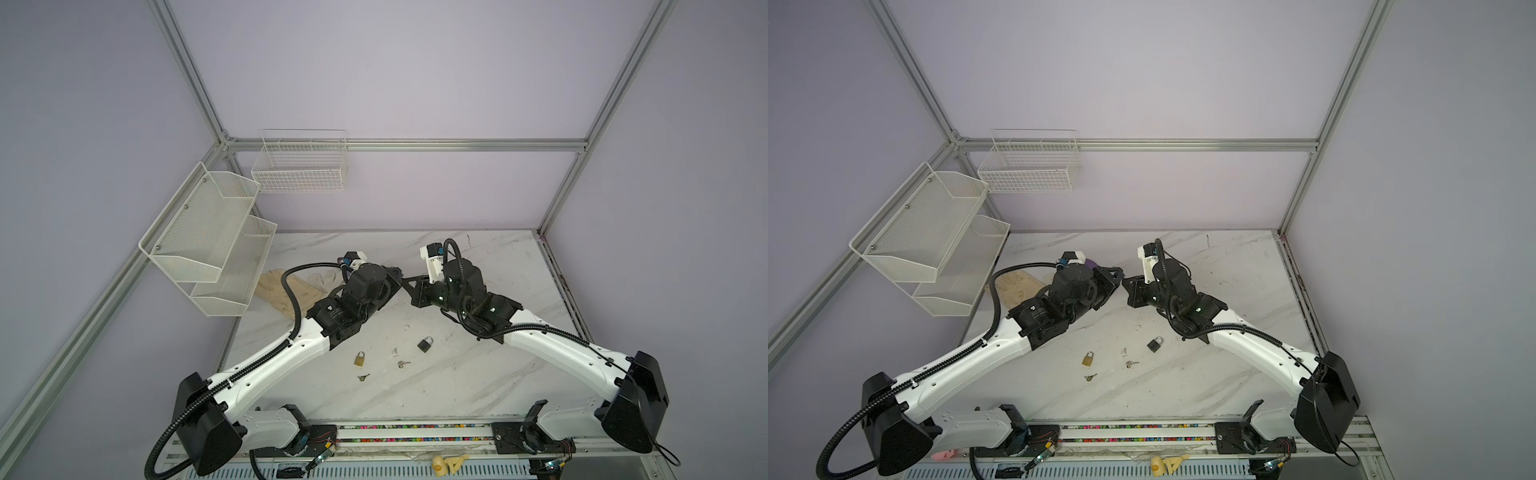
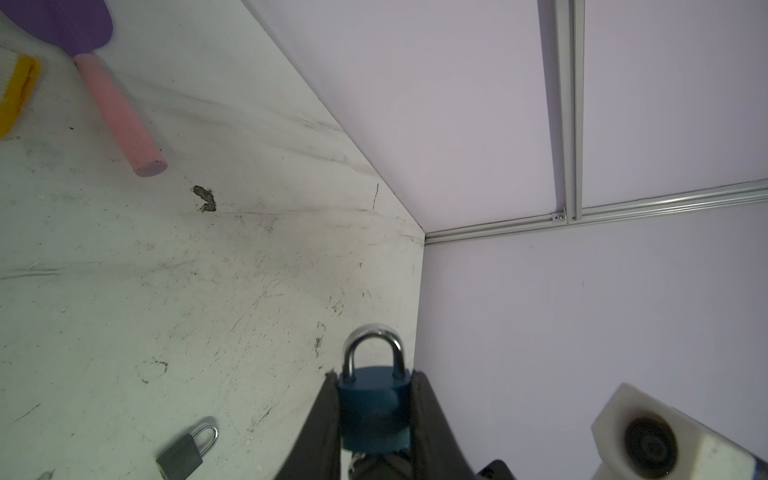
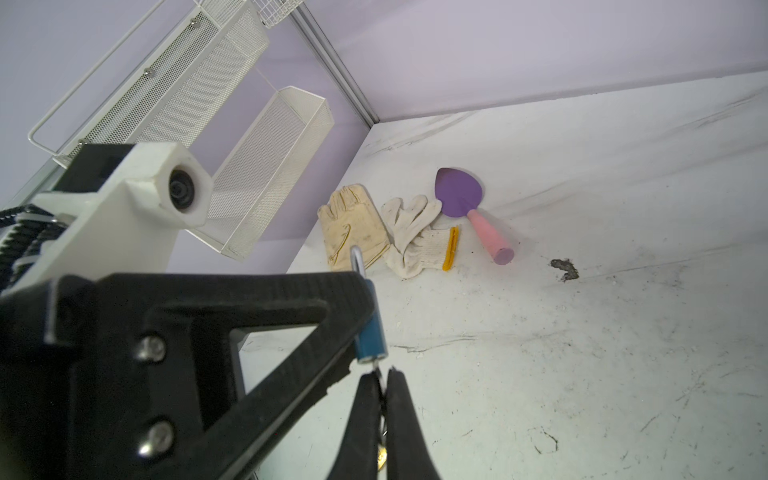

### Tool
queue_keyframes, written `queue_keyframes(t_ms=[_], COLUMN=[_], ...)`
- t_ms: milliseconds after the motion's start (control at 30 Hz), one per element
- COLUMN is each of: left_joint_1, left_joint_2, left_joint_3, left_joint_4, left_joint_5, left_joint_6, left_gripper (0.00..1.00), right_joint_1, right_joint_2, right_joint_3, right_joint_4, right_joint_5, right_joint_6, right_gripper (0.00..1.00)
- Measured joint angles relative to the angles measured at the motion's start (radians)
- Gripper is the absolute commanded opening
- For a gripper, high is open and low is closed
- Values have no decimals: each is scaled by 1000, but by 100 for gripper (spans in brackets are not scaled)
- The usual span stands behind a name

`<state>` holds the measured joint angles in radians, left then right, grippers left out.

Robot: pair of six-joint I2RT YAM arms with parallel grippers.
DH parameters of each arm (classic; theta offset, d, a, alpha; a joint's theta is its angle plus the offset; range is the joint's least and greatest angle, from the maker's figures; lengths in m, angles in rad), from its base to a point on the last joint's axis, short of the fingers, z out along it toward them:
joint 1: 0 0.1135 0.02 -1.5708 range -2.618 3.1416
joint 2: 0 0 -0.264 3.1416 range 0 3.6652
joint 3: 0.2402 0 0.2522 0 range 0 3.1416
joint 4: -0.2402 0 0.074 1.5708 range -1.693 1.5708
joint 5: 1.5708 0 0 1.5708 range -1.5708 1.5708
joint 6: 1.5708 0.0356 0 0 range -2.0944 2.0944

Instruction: Unlock with the key

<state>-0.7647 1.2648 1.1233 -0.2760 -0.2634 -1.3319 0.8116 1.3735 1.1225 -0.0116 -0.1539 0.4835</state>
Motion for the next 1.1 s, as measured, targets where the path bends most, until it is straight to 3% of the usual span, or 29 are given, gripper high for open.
queue_keyframes(t_ms=[233,500,667,767,900,1100], left_joint_1=[5,6,19,29,41,38], left_joint_2=[-7,-50,-78,-79,-77,-76], left_joint_3=[0,-26,-56,-56,-56,-55], left_joint_4=[-6,29,51,57,81,40], left_joint_5=[1,10,49,71,98,73], left_joint_6=[13,69,99,106,112,143], left_gripper=[0,0,0,0,0,0], right_joint_1=[-24,-97,-110,-111,-106,-87], right_joint_2=[10,10,8,4,-14,-54], right_joint_3=[-9,-89,-142,-142,-98,-51], right_joint_4=[51,254,362,355,240,83], right_joint_5=[-92,-326,-394,-391,-340,-217], right_joint_6=[76,310,425,427,330,172], right_gripper=[0,0,0,0,0,40])
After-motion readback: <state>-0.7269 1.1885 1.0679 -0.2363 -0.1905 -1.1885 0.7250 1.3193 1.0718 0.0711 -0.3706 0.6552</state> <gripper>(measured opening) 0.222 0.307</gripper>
